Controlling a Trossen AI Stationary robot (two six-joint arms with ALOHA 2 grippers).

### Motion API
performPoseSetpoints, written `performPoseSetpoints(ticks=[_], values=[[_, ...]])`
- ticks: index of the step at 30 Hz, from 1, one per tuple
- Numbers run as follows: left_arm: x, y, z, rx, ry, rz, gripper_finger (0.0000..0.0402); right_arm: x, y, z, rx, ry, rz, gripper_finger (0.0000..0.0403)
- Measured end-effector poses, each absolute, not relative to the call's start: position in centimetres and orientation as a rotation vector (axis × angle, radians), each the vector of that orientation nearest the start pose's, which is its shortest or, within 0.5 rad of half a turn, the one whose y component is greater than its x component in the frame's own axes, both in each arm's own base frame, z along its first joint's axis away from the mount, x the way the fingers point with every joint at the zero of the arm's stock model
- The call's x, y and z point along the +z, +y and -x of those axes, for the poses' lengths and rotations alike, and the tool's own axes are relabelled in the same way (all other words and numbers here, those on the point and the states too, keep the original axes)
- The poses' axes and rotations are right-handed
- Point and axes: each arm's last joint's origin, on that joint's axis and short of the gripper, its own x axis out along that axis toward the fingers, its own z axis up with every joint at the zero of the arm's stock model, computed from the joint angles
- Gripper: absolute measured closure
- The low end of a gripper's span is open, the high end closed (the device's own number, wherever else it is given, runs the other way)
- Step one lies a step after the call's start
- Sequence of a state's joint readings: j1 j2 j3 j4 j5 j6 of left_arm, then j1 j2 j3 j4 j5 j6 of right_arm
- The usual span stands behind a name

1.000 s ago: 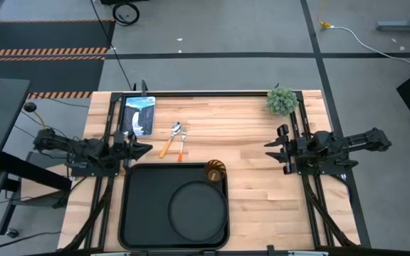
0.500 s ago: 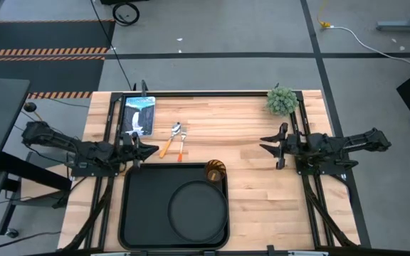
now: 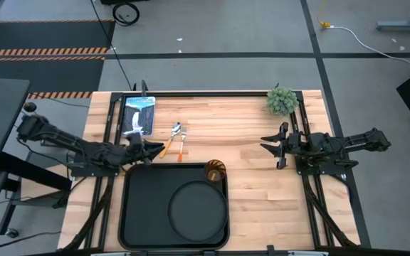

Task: Pick and place plate/cup/fork/spoon on tray
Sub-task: Put the orange fork on the black serving tray to the left of the black plate

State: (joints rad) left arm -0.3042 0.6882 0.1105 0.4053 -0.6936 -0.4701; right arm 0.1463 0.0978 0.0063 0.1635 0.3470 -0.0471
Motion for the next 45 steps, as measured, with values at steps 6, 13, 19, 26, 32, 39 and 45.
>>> performPoseSetpoints(ticks=[6,13,19,26,32,39,45], values=[[17.2,-3.0,-16.1,0.475,0.129,0.366,0.0317,17.3,0.5,-10.2,-0.202,-0.065,0.029,0.0282],[16.0,-2.7,-18.6,0.575,0.199,0.464,0.0319,17.3,0.5,-10.2,-0.201,-0.065,0.029,0.0282],[15.0,-2.9,-22.1,0.572,0.318,0.552,0.0319,17.3,0.5,-10.2,-0.201,-0.065,0.029,0.0282],[14.4,-3.1,-26.8,0.599,0.501,0.550,0.0319,17.3,0.5,-10.2,-0.201,-0.065,0.029,0.0282],[14.8,-1.8,-29.6,0.638,0.667,0.615,0.0319,17.3,0.5,-10.2,-0.201,-0.065,0.029,0.0282],[15.7,-0.9,-29.9,0.731,0.735,0.673,0.0319,17.3,0.5,-10.2,-0.201,-0.065,0.029,0.0282],[15.6,0.8,-29.8,0.773,0.762,0.734,0.0319,17.3,0.5,-10.2,-0.201,-0.065,0.029,0.0282]])
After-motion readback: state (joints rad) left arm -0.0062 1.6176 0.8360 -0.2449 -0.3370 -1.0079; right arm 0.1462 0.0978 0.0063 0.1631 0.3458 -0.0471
